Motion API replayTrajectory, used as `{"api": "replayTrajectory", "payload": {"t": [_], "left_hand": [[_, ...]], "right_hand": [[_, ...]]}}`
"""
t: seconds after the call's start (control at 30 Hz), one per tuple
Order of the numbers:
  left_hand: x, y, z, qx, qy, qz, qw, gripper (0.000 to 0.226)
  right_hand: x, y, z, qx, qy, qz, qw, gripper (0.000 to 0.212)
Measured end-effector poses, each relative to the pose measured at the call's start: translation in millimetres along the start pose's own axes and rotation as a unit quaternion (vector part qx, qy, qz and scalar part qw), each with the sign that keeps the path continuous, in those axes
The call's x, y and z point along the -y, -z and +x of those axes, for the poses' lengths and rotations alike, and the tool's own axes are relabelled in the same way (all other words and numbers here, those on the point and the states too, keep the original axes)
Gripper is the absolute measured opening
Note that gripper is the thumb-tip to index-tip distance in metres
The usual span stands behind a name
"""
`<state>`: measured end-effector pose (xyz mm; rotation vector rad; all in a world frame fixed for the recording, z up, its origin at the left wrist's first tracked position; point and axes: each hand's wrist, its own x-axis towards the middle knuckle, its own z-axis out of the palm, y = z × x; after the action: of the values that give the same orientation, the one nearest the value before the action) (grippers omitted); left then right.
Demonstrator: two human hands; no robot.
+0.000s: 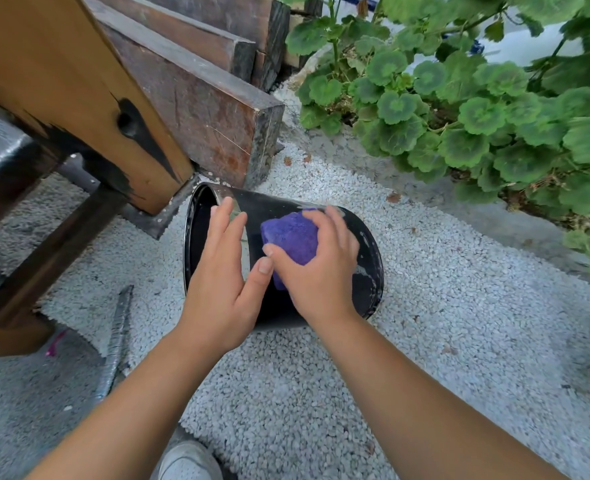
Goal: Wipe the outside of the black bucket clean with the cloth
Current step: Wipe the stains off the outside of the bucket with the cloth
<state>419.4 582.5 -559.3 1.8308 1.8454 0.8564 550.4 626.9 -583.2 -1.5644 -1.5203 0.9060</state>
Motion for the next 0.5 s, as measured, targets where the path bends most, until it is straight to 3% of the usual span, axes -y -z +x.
{"api": "replayTrajectory", "payload": {"t": [0.13,0.33,0.5], "left_hand": [[2,0,-1,0.001,0.0,0.002,1.0,0.089],[10,4,-5,-0.002,0.018,0.013,1.0,0.084],[15,8,-7,-0.012,0.036,0.02,0.999,0.076]], "right_hand": [[-2,0,-4,-0.009,0.042,0.015,0.999,0.053],[-15,-3,-3,-0.021,0.095,-0.046,0.994,0.045],[-40,5,4,-0.049,0.074,-0.091,0.992,0.045]]}}
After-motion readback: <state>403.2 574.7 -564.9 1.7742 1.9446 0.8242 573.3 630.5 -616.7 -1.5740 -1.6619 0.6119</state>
